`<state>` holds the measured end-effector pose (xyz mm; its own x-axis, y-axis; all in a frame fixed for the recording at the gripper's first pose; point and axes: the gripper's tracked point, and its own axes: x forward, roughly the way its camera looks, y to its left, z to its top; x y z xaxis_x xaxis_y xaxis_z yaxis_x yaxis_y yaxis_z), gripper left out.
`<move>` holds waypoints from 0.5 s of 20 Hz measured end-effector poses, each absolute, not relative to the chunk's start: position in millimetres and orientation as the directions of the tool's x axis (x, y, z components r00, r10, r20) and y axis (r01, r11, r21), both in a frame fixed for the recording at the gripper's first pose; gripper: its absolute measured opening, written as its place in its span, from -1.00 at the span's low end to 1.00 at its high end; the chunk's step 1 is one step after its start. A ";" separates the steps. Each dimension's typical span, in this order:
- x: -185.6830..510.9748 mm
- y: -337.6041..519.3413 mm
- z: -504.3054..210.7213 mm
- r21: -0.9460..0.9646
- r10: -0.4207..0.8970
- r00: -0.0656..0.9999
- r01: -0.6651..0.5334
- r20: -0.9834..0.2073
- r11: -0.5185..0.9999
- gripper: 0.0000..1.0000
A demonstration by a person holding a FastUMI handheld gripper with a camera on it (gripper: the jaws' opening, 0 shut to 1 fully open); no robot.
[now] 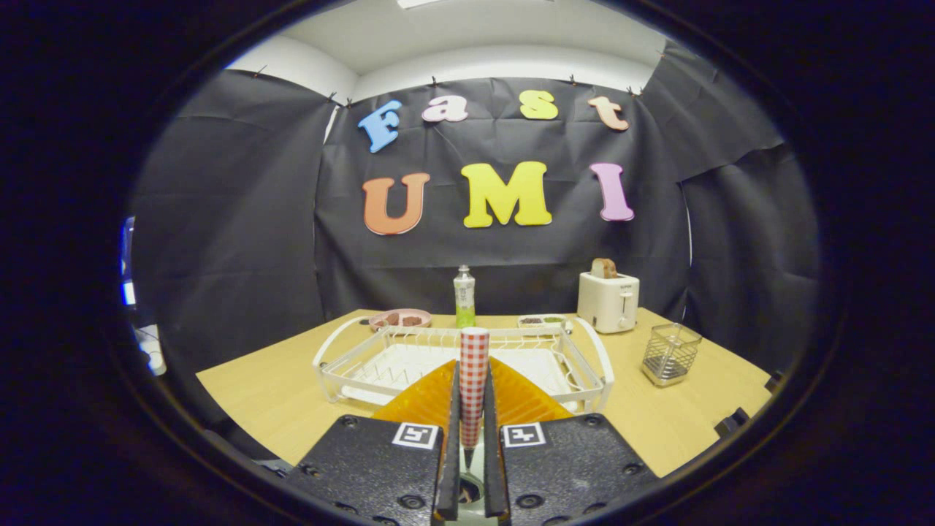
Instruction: Take the plate from the dish rack, then take the spoon from the basket and place it into the plate.
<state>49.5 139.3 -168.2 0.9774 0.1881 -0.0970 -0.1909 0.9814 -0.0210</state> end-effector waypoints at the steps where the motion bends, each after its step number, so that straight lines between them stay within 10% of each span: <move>1: 50.9 138.7 -173.5 -0.032 0.172 0.981 -0.176 -0.093 0.984 -0.61; 10: 45.0 124.1 -180.7 -0.081 0.158 0.983 -0.165 -0.090 0.983 -0.54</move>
